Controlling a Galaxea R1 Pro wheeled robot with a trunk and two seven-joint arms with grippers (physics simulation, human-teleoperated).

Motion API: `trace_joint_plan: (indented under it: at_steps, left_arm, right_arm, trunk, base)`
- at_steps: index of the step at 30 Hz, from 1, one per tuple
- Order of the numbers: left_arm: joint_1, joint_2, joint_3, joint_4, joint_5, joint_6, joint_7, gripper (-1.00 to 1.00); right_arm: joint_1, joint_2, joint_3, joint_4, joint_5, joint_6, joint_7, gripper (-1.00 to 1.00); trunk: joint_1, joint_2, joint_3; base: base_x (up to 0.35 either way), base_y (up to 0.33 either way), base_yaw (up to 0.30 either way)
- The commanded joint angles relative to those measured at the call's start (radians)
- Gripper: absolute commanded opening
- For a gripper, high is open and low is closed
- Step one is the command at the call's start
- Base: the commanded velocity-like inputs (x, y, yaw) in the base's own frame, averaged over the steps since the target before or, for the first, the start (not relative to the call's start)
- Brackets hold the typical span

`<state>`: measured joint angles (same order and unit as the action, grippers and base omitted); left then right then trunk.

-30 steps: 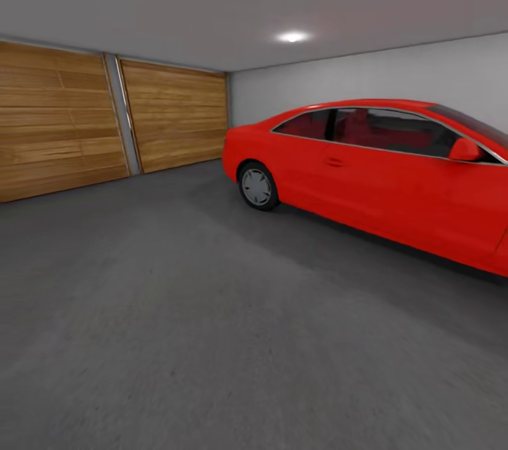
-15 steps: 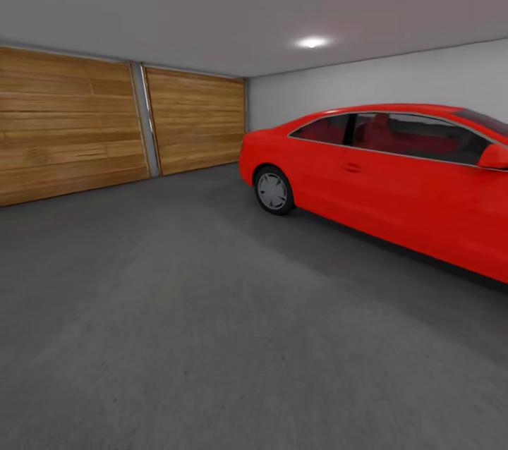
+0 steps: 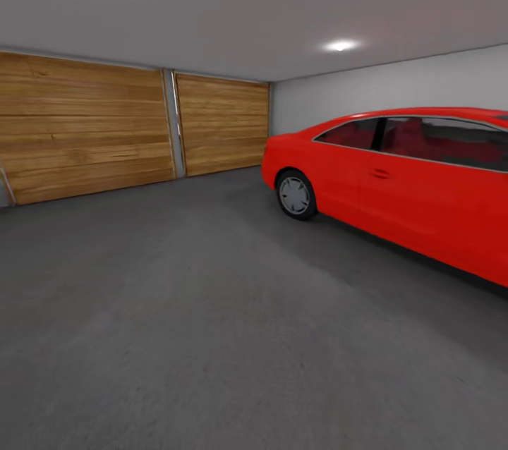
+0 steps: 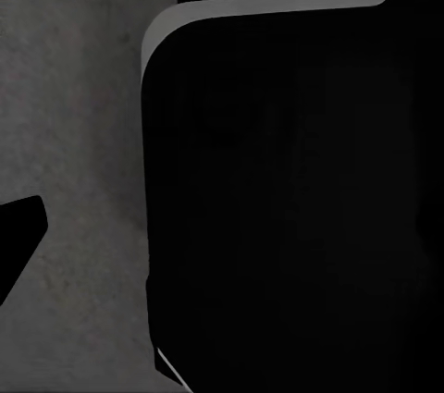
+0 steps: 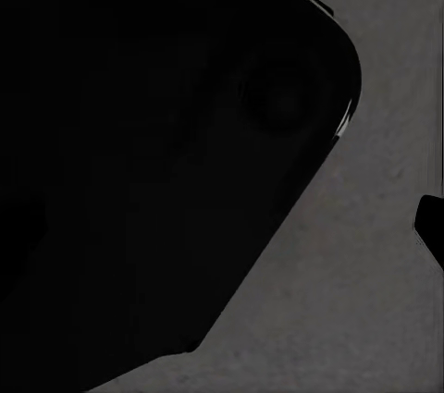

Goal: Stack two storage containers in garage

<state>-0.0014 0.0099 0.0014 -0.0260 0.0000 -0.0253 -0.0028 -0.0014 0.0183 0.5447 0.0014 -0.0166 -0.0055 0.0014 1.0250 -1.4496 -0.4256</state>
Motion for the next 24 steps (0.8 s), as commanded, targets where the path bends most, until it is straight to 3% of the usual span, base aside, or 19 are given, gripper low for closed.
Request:
trace_joint_plan:
  at_steps: [1, 24]
  left_arm:
    - [0.000, 0.000, 0.000, 0.000, 0.000, -0.002, 0.000, 1.00]
    - [0.000, 0.000, 0.000, 0.000, 0.000, -0.002, 0.000, 1.00]
  right_arm:
    - [0.000, 0.000, 0.003, 0.000, -0.002, -0.001, 0.000, 1.00]
    - [0.000, 0.002, 0.003, 0.008, -0.003, -0.033, 0.000, 1.00]
  trunk:
    - [0.000, 0.000, 0.000]
    - [0.000, 0.000, 0.018]
  base:
    - [0.000, 0.000, 0.258]
    - [0.000, 0.000, 0.269]
